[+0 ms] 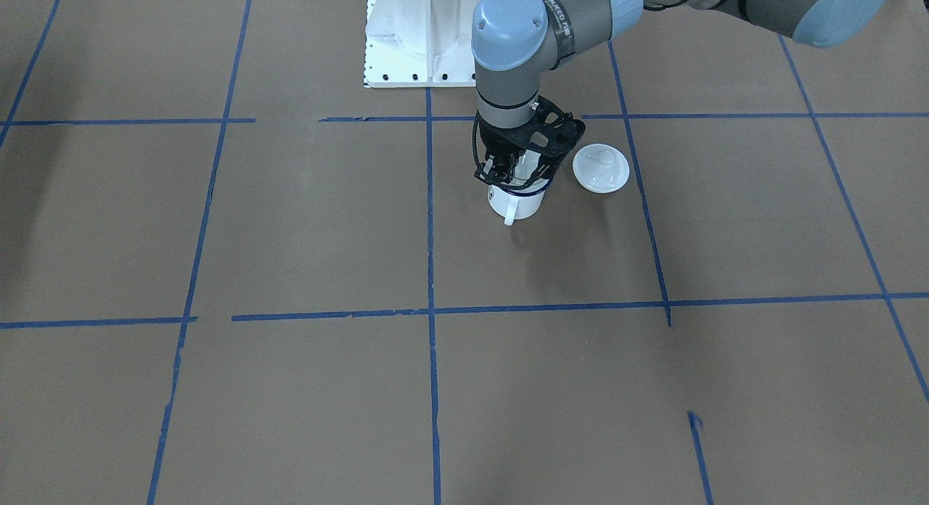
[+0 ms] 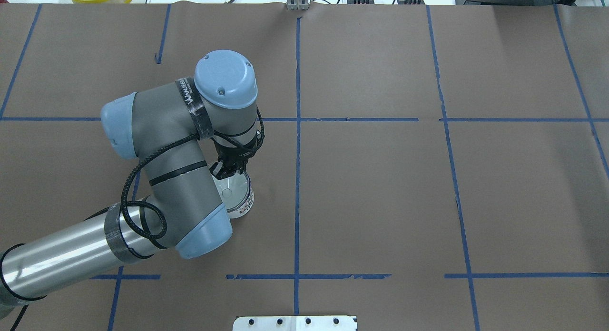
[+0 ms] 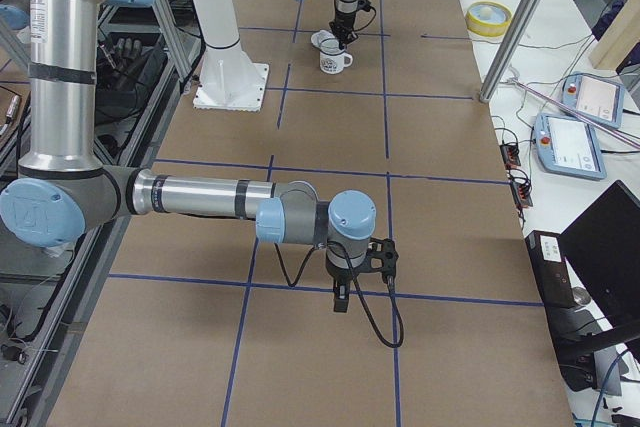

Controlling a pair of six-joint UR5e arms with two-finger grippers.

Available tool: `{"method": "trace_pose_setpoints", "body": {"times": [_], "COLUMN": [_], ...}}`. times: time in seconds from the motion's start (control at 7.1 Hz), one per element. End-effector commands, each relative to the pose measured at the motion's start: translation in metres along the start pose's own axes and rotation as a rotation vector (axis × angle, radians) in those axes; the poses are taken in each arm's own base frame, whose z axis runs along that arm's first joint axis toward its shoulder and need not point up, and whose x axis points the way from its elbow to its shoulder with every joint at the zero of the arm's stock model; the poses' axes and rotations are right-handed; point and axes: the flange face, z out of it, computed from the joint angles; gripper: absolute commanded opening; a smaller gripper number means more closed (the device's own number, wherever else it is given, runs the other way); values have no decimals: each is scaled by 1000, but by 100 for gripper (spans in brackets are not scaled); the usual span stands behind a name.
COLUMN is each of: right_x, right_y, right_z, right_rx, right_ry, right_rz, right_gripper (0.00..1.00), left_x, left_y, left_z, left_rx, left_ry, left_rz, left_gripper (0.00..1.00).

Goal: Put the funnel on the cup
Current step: 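Lower the funnel into the mug mouth and open the left gripper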

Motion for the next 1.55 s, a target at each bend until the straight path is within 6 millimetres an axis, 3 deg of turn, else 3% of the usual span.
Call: {"method": "trace_pose_setpoints", "body": {"times": [0.0, 0.56, 0.7, 0.85, 1.13, 1.27, 1.41], "right_x": [0, 0, 0, 0, 0, 0, 0], "right_y": [0, 0, 0, 0, 0, 0, 0], "right_z": [0, 0, 0, 0, 0, 0, 1], "right_rx": [0, 0, 0, 0, 0, 0, -1], "right_ry": [0, 0, 0, 0, 0, 0, 0], "right_rz": [0, 0, 0, 0, 0, 0, 1], "right_gripper": [100, 100, 100, 100, 100, 100, 100], "left_x": [1, 4, 3, 2, -1, -6, -12], "left_y": [0, -1, -2, -2, 0, -24, -83], "left_z": [1, 2, 3, 3, -7, -29, -61], "left_rx": [-2, 17, 18, 20, 17, 37, 77], "left_ry": [3, 14, 11, 12, 23, 27, 53], "left_rz": [7, 29, 28, 28, 97, 187, 257], "left_gripper": [0, 0, 27, 99, 100, 100, 100]}}
